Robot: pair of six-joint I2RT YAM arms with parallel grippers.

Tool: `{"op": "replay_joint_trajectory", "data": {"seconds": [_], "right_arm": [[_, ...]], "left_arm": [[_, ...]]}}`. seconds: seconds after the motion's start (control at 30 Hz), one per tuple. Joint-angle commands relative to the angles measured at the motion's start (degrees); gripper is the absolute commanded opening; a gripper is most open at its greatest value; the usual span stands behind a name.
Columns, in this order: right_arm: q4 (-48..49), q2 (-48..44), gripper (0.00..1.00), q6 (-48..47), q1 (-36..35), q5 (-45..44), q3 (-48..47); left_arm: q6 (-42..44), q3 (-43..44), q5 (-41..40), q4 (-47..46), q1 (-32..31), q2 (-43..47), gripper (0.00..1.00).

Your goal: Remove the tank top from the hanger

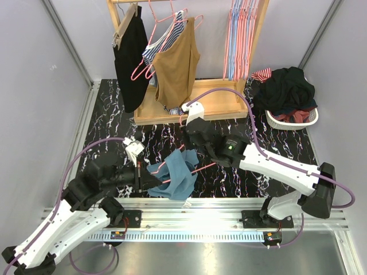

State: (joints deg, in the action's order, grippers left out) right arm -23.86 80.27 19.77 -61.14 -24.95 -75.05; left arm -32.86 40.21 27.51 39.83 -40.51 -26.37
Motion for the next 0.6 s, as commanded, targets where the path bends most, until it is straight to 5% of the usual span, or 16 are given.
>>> {"op": "replay_joint_trajectory", "data": {"seconds": [0.0,0.03,0.07,0.37,0.47,0.5,0.57], "right_arm": [[-3.91,-2.13,0.0,-1.65,-0.47,-10.35,-2.82],[-6.18,-2.48,0.0,-4.01,-0.55,-12.3,-2.65],[-7.07,-3.01,0.0,-5.34,-0.82,-16.58,-2.56],[-16.12,7.67,0.0,-23.02,-9.86,-47.86,-5.1],[-33.29,14.97,0.0,-13.22,-10.66,-54.4,-11.33],[-51.11,16.66,0.0,2.22,-10.75,-57.9,-13.96],[-69.32,20.43,0.0,19.88,-10.49,-59.85,-21.97]], "left_arm": [[1.92,4.09,-0.95,-5.66,-0.36,1.23,0.22],[2.36,4.53,-2.18,-4.77,-0.36,1.32,0.34],[2.62,5.4,-4.54,-3.29,-0.36,1.32,0.98],[3.77,7.35,-18.19,-0.28,-0.36,0.97,0.99],[3.86,6.2,-17.58,-0.81,-0.36,-0.08,0.99],[4.03,5.94,-17.58,-0.98,-0.36,-0.17,0.99],[4.47,5.15,-17.23,-1.51,-0.44,0.27,0.99]]}}
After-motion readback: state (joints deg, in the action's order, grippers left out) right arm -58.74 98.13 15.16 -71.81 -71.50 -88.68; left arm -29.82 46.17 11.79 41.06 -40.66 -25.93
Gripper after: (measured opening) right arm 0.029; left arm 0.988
